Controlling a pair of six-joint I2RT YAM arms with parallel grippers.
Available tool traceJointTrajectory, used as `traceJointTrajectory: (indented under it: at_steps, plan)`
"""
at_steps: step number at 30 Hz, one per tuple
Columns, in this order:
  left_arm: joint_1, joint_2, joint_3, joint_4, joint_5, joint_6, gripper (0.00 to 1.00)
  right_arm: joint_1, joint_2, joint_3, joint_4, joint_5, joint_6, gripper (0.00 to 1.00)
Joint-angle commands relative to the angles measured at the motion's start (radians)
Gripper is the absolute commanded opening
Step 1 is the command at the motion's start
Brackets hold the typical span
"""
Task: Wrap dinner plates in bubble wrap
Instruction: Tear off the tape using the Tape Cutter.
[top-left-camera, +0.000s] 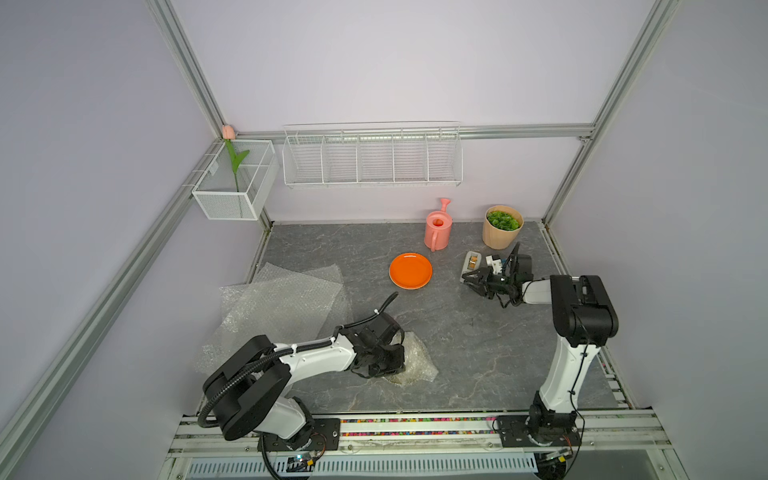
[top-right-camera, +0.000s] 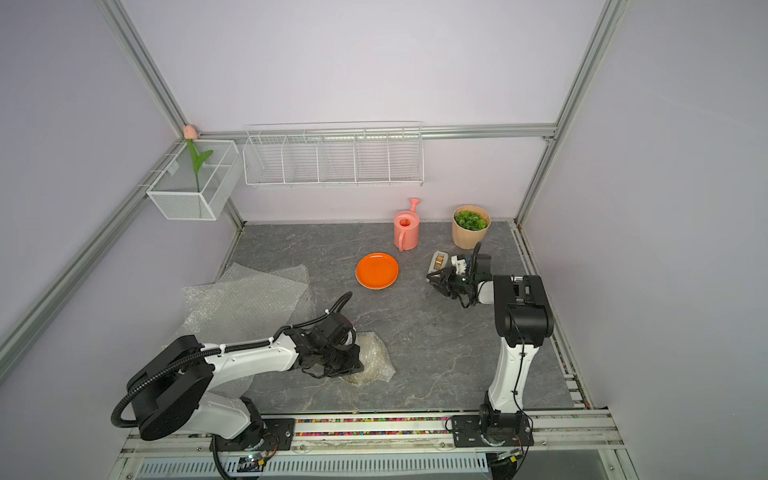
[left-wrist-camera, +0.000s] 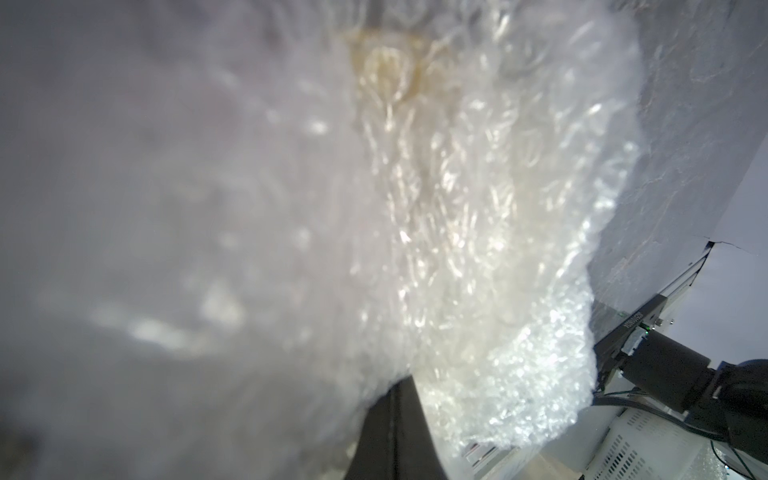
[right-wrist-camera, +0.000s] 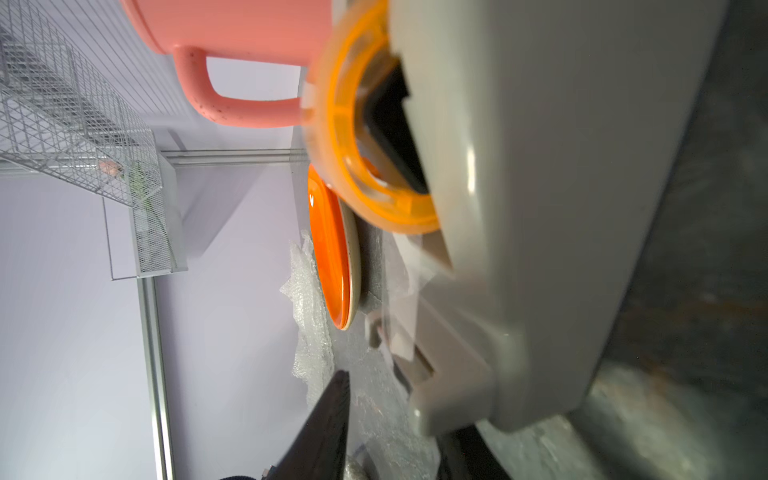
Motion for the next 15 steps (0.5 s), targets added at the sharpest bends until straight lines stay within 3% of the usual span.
traceJointTrajectory:
  at_steps: [1, 8, 11, 15]
  plan:
    - [-0.004, 0.027, -0.035, -0.130, -0.032, -0.006, 0.00, -0.009, 0.013, -0.003, -0.001, 0.017, 0.007, 0.31]
    - [-0.004, 0.029, -0.041, -0.124, -0.031, -0.007, 0.00, -0.007, 0.008, -0.013, -0.032, 0.028, -0.002, 0.08]
    - [-0.004, 0.029, -0.042, -0.128, -0.030, -0.003, 0.00, -0.003, 0.004, -0.011, -0.112, 0.048, -0.028, 0.07]
    - [-0.005, 0.027, -0.053, -0.117, -0.030, -0.009, 0.00, 0.005, -0.002, 0.015, -0.354, 0.137, -0.117, 0.07]
